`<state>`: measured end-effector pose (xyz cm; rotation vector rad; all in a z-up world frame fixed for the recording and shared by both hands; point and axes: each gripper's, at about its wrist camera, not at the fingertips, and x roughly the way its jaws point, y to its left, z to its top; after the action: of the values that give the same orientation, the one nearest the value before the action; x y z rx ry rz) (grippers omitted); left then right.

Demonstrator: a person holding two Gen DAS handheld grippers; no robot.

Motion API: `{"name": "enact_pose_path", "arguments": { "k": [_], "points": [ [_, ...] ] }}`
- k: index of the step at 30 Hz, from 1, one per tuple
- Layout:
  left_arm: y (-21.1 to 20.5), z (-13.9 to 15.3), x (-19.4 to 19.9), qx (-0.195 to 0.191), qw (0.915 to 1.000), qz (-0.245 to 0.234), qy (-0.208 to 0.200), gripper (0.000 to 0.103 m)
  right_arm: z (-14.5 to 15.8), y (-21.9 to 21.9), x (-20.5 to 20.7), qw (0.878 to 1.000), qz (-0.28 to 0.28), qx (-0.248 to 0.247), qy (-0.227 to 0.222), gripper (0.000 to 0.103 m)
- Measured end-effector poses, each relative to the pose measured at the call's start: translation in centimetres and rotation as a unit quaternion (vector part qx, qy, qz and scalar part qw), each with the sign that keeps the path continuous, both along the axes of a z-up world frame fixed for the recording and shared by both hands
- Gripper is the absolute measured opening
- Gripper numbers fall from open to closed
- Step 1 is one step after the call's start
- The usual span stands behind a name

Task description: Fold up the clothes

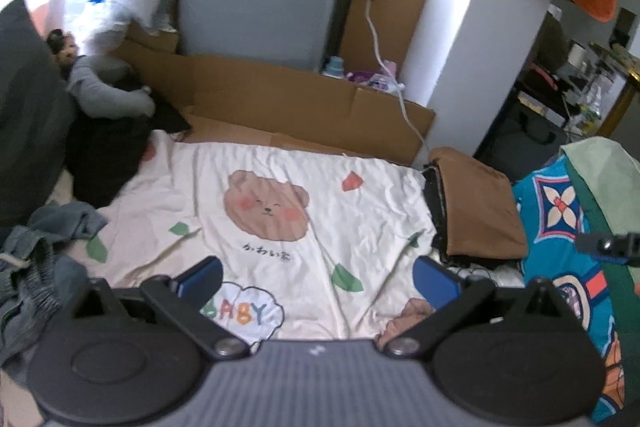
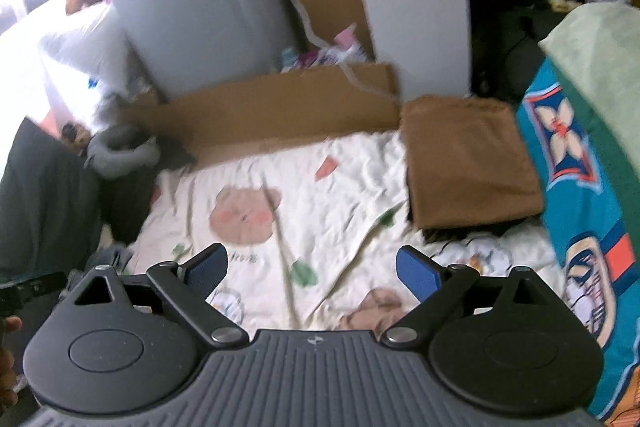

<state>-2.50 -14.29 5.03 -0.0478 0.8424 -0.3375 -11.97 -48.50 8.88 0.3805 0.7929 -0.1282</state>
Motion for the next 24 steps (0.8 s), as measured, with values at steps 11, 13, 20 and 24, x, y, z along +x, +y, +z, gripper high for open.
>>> {"name": "enact_pose_path", "arguments": {
  "k": [11, 13, 20, 24],
  "points": [
    [3.1, -0.6, -3.6, 0.003, 0.9934, 0.112, 0.024, 0.102, -0.7, 6.8, 2.1, 0.996, 0.086, -0.013, 0.023, 0.095],
    [3.0, -1.0, -3.7, 0.000, 0.9930, 0.114, 0.030, 0.102, -0.8, 8.2, 2.1, 0.994, 0.103, -0.027, 0.018, 0.095],
    [2.6, -0.7, -4.7, 0.042, 0.9890, 0.142, 0.005, 0.102, -1.8, 10.5, 2.6, 0.989, 0.138, -0.048, 0.025, 0.095],
    [2.2, -1.0, -4.9, 0.060, 0.9877, 0.144, 0.011, 0.102, -2.0, 11.3, 2.5, 0.985, 0.156, -0.069, 0.023, 0.095]
  ]
}}
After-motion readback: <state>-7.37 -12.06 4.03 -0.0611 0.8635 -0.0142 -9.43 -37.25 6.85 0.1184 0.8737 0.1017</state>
